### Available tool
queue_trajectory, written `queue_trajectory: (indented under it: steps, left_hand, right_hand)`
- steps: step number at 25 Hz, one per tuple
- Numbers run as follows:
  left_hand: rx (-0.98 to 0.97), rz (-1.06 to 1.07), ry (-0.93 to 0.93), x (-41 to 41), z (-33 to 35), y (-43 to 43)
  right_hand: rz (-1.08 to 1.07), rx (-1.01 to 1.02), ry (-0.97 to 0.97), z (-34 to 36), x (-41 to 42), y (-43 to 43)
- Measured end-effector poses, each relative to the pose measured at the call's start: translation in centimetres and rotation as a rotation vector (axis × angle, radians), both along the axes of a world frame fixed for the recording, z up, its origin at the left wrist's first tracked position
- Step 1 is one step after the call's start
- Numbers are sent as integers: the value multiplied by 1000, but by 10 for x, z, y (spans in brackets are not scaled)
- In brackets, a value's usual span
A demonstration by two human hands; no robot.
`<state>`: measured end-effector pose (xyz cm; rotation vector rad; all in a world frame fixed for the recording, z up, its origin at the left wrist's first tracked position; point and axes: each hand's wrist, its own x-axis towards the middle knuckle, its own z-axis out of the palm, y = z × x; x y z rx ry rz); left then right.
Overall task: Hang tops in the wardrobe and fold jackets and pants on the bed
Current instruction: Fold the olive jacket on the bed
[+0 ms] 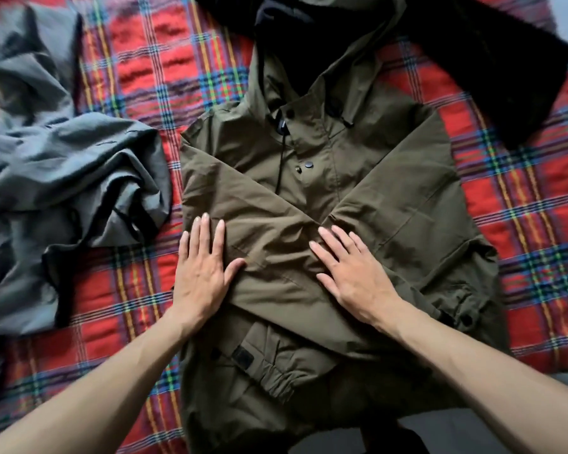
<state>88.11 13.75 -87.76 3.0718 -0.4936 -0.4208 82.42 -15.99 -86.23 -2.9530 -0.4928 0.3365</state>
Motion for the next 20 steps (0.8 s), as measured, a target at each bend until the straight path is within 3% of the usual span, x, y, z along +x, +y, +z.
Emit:
queue_trajectory:
  steps: [3, 7, 10, 12, 15, 20]
  left_hand:
    - [9, 28, -4, 30, 12, -17]
    - [40, 134, 81, 85, 27, -61]
    - [-14, 258, -14, 127, 42, -97]
    - [-61, 300, -30, 159, 46, -131]
    - [-38, 433, 122, 195, 31, -172]
    - [79, 503, 152, 206, 0, -182]
  right_hand:
    - [5, 55, 4, 20, 45, -31]
    - [-6, 162, 176, 29, 93, -49]
    - [-237, 276, 42, 40, 156, -72]
    - [-370, 307, 157, 35, 208, -97]
    - [-256, 202, 447, 10, 244, -114]
    - [-262, 238, 501, -7, 247, -113]
